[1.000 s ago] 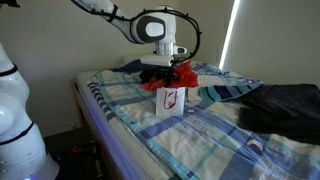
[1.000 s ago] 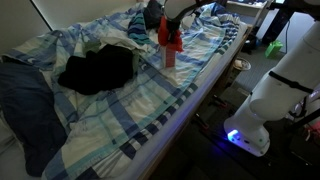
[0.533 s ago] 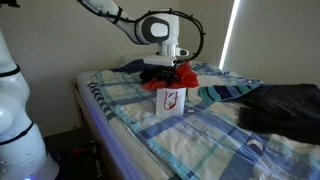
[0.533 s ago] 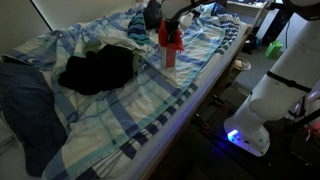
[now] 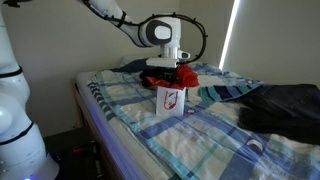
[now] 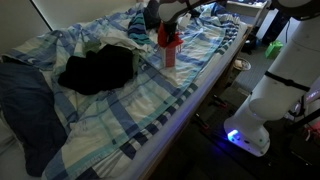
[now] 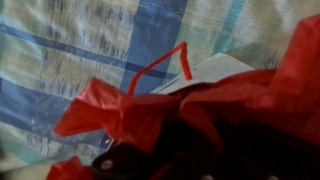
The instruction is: Put the plastic bag inside the gift bag
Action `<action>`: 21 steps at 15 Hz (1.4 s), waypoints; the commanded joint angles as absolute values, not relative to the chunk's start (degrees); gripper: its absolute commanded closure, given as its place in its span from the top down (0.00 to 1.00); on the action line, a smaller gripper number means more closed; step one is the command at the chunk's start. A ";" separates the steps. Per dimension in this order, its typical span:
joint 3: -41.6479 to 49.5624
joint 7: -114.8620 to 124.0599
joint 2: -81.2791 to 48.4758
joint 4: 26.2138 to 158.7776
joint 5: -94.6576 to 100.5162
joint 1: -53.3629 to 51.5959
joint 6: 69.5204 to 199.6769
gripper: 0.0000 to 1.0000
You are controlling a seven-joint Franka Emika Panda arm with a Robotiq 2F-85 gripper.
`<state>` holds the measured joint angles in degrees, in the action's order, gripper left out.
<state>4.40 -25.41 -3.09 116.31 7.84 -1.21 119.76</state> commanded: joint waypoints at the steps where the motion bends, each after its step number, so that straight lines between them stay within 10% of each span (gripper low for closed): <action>1: 3.15 -23.85 -4.79 114.05 9.09 -0.11 117.86 0.01; 3: 3.11 -23.82 -4.66 113.76 9.16 -0.08 117.81 0.03; 4: 3.08 -23.94 -4.29 113.73 9.40 -0.08 118.02 0.29; 14: 3.00 -24.68 -0.06 113.51 9.13 -0.07 119.66 0.95; 21: 2.87 -24.93 1.95 114.14 8.90 -0.18 120.46 1.00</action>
